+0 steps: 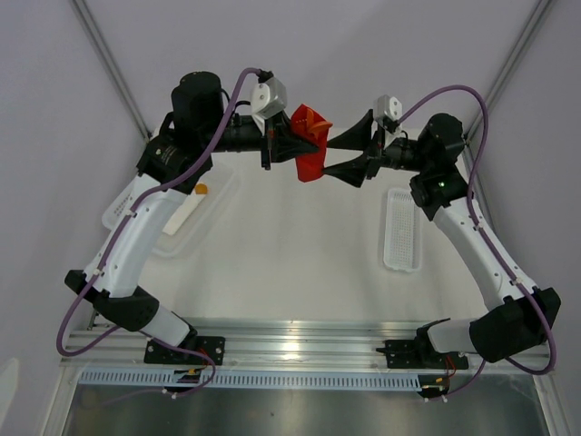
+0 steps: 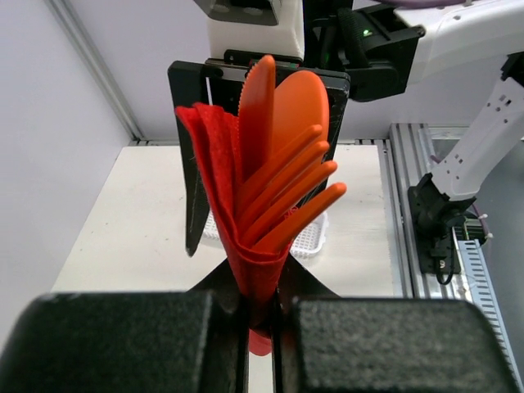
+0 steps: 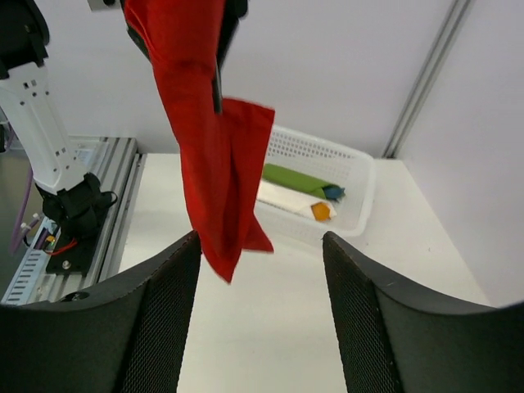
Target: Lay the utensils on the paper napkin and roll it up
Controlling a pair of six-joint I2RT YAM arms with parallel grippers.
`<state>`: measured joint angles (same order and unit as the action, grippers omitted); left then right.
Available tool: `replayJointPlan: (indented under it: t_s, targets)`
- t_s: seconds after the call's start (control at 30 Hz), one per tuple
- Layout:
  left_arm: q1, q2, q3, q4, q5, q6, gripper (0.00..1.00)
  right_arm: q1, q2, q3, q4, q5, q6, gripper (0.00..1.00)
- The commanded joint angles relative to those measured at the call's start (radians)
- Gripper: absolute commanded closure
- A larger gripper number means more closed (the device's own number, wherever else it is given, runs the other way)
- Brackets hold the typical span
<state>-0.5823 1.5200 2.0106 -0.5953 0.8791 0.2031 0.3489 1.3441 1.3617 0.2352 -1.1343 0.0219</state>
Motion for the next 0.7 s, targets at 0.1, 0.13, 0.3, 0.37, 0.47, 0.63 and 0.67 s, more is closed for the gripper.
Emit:
replayJointPlan:
  t_s: [0.1, 0.13, 0.3, 0.37, 0.47, 0.63, 0.67]
  targets:
    - [0.015, -0.041, 0.005, -0.004, -0.025, 0.027, 0.99, -0.060, -0.062, 0.005, -0.218, -0.084, -0.117, 0.37]
    - [0.015, -0.041, 0.007, -0.003, -0.023, 0.027, 0.99, -0.065, -0.059, 0.004, -0.223, -0.099, -0.116, 0.39]
    - [0.016, -0.038, 0.010, -0.008, 0.017, 0.038, 0.99, -0.070, -0.008, 0.005, -0.144, -0.157, -0.028, 0.64]
    - [0.015, -0.040, 0.007, -0.011, 0.015, 0.041, 0.99, -0.071, 0.026, 0.007, -0.043, -0.185, 0.084, 0.64]
    - [0.015, -0.043, 0.001, -0.011, -0.017, 0.048, 0.99, -0.068, 0.049, 0.011, 0.022, -0.200, 0.179, 0.62]
    - [0.016, -0.043, 0.000, -0.003, -0.014, 0.045, 0.99, -0.025, 0.049, 0.011, 0.061, -0.150, 0.211, 0.57]
    - [0.016, -0.044, 0.000, 0.000, -0.011, 0.038, 0.99, -0.021, 0.049, 0.010, 0.070, -0.142, 0.214, 0.57]
